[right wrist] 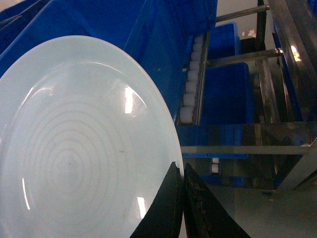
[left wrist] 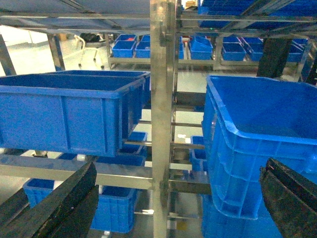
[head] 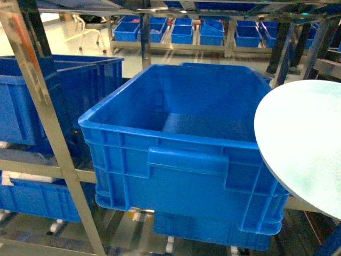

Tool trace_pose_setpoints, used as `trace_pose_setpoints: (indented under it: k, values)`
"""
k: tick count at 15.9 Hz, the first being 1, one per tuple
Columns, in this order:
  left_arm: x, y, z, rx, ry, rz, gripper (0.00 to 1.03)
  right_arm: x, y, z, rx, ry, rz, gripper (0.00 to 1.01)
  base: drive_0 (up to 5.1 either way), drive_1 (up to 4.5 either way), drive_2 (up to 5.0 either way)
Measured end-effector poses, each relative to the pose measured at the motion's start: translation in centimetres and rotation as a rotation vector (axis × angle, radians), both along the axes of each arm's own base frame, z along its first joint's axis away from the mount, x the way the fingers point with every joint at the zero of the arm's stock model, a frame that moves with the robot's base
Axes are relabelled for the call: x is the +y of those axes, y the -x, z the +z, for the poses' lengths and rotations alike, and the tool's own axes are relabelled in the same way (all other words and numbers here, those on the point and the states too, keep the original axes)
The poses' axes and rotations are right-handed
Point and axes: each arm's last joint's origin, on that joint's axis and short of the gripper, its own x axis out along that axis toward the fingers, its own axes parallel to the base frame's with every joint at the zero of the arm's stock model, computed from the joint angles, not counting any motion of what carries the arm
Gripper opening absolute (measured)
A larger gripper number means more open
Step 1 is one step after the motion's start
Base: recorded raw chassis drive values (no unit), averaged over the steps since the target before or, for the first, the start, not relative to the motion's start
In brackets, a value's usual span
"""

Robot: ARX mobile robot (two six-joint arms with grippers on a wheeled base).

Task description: Place blue tray on left shelf second layer neatly

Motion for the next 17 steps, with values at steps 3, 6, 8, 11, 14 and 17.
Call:
trace_pose_setpoints:
  k: [3,6,8,11,14,17]
  values:
    - [0.0,0.0,0.0,0.0,0.0,0.0,0.98,0.0,0.0,0.0,0.0,0.0,0.0,0.02,0.0,0.0,0.0]
    - [0.0,0.0,0.0,0.0,0.0,-0.001,0.98,0.3,0.0,-0.4,0.054,-0.062,0.001,0.02,0.0,0.0,0.0]
    - [0.0,0.0,0.0,0.0,0.0,0.0,0.98,0.4,-0.5,-0.5,0.105,-0.141,-0.005,0.02,0.0,0.0,0.0]
    - [0.0,0.0,0.0,0.0,0.0,0.0,0.98,0.7,-3.3,0.9,0.195,-0.215,0.036,0.02,0.0,0.0,0.0]
    - [0.0,0.0,0.0,0.0,0.0,0.0,0.98,2.3,-7.3,2.8,0.192,-0.209,0.109,0.02,0.0,0.0,0.0]
    - [0.0,0.0,0.0,0.0,0.0,0.0,0.98,5.9,-11.8,3.8,0.198,-0.193,0.171,0.02,0.0,0.0,0.0]
